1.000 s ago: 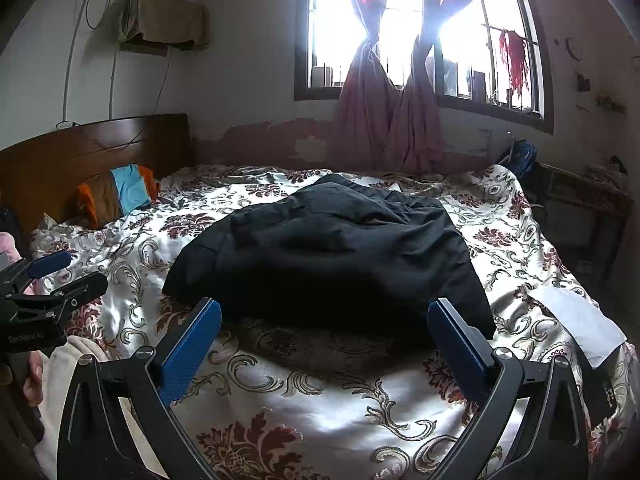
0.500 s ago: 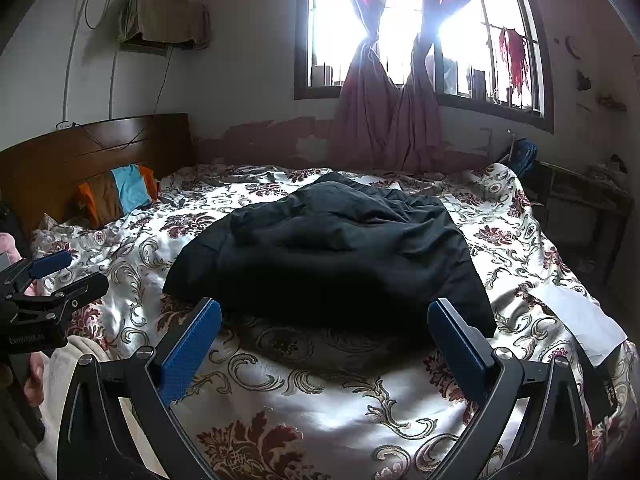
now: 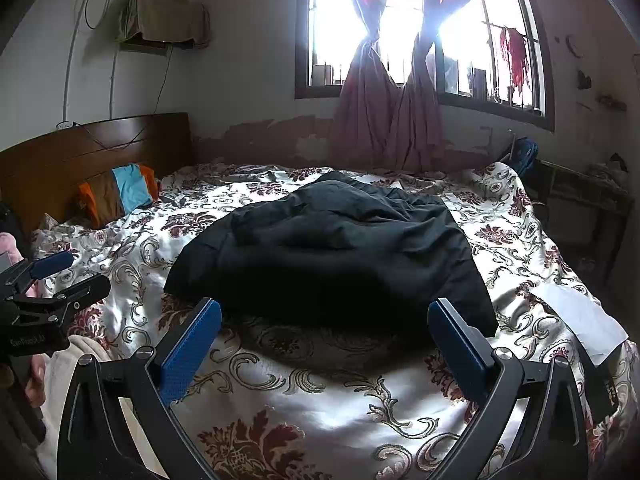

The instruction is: Fold large clothes

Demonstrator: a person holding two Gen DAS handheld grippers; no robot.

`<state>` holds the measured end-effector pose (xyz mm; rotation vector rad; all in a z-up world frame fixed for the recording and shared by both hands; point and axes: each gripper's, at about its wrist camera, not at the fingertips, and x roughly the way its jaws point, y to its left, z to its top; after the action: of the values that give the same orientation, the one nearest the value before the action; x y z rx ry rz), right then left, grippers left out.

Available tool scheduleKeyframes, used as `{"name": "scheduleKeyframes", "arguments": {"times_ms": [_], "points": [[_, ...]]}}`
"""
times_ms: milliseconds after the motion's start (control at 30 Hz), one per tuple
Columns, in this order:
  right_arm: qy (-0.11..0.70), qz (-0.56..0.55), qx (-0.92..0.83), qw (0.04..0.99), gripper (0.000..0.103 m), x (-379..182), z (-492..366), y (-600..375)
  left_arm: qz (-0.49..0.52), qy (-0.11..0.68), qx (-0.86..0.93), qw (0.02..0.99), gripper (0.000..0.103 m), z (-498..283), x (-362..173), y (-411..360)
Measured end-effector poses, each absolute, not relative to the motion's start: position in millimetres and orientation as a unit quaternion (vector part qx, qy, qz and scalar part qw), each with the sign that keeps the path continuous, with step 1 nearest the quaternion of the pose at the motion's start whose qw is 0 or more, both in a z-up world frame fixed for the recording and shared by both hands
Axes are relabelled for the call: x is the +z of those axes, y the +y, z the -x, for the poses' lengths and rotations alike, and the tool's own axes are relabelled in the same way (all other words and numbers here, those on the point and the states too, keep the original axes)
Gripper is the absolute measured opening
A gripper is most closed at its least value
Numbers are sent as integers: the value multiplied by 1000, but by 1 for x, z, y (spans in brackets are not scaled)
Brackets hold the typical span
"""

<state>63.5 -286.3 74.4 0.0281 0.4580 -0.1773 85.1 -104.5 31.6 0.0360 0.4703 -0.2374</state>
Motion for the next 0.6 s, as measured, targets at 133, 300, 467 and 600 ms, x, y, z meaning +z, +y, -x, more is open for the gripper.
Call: {"name": "scheduleKeyframes", "arguments": {"times_ms": [133, 300, 467, 600], "points": [[226, -14, -88, 970, 102, 74, -64, -286, -19, 232, -117, 965, 103, -85, 32, -104], [227, -14, -88, 970, 102, 74, -64, -287, -18, 232, -117, 965, 103, -85, 32, -105], [227, -14, -88, 970, 102, 75, -63, -287, -19, 232, -117, 965, 103, -85, 32, -104], [227, -14, -88, 970, 102, 75, -64, -286, -19, 233, -118, 965, 103, -85, 32, -104]]}}
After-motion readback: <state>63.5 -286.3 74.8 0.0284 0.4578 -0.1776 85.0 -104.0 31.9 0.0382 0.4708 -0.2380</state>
